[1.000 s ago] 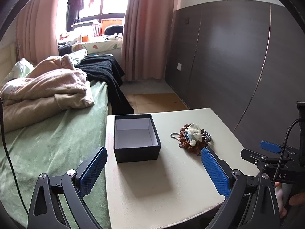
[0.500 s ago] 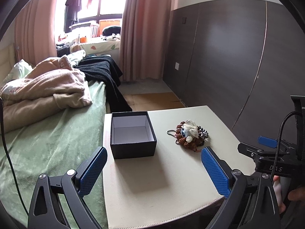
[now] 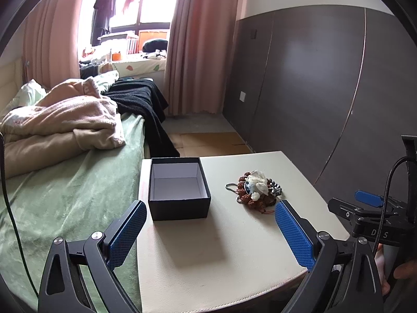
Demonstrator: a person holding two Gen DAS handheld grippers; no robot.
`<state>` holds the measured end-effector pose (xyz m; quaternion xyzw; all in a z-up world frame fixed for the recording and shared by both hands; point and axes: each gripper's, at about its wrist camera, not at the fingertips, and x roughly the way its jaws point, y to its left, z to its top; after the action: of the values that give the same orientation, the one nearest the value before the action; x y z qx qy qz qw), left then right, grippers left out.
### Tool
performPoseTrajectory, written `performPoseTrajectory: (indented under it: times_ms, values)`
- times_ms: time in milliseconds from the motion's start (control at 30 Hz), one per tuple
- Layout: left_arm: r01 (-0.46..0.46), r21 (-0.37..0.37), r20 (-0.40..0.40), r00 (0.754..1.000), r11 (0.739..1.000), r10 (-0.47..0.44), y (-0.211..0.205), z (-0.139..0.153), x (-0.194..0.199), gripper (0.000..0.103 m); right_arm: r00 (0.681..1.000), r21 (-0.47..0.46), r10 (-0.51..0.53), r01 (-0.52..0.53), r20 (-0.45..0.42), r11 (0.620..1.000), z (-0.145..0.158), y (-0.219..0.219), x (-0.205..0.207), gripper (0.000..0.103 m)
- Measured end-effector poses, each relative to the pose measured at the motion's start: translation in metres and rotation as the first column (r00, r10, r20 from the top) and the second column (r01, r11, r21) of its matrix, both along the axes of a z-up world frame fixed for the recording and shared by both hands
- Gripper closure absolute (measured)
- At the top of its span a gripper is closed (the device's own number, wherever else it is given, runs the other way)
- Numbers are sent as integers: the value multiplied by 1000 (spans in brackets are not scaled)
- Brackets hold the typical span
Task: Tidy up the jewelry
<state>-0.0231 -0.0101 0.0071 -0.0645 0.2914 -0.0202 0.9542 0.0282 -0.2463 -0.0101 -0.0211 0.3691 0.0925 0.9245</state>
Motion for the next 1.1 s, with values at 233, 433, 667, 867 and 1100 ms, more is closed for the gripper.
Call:
performPoseTrajectory:
  times_ms: [233, 433, 667, 867, 1100]
  values:
    - [-24, -4, 36, 999, 1000, 24, 3, 6, -4, 4, 1000, -7, 2, -2, 2, 1000, 2, -1, 0, 8]
    - [-21, -6, 27, 999, 1000, 21, 2, 4, -2, 4, 1000, -6, -8, 8, -3, 1000, 2, -4, 0, 8]
    - [-8, 11, 35, 999, 1000, 8, -2, 5, -5, 4, 1000, 6, -18, 18, -3, 1000, 4, -9, -1, 8]
    - [-9, 23, 40, 999, 1000, 8, -8, 5, -6, 4, 1000, 2, -11, 11, 0, 1000, 4, -9, -2, 8]
    - [-11, 22, 49, 999, 1000, 10, -11, 7, -6, 4, 1000, 11, -1, 1, 27, 1000, 9, -10, -8, 8]
